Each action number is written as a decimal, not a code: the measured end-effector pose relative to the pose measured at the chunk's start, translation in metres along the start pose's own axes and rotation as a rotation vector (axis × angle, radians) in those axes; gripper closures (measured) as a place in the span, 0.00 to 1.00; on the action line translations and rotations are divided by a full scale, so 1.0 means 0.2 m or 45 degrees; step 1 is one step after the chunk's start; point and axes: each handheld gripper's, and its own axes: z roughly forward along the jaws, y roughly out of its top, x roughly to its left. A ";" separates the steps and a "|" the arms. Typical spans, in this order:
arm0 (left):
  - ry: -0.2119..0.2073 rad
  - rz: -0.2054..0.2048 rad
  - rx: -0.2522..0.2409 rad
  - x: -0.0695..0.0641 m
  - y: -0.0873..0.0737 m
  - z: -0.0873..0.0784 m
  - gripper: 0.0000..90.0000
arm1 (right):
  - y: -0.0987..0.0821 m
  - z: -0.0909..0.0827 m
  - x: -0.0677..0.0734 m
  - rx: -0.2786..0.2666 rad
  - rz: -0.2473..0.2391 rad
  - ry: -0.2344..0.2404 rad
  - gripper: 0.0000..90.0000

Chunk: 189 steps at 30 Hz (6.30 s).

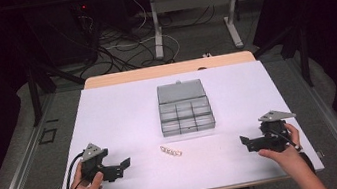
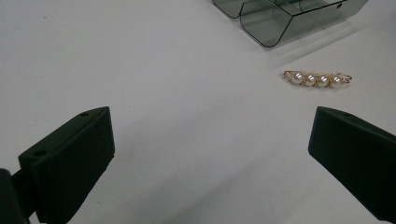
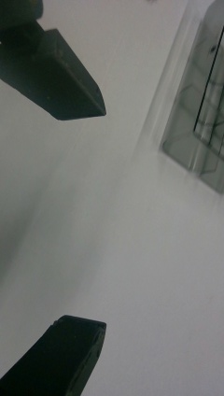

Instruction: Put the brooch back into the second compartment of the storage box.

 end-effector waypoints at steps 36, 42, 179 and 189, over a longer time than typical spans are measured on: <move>0.024 0.048 -0.005 0.00 -0.02 -0.02 0.00 | 0.23 0.19 0.46 -0.028 -0.336 0.140 0.20; 0.016 0.038 0.009 0.00 -0.02 -0.02 0.00 | 0.25 0.21 0.51 -0.023 -0.392 0.170 0.27; 0.003 0.036 0.025 0.01 -0.03 -0.02 0.00 | 0.48 0.71 1.01 0.590 -0.573 0.489 0.85; 0.000 0.028 0.026 0.01 -0.03 -0.01 0.00 | 0.48 0.72 1.01 0.613 -0.554 0.480 0.88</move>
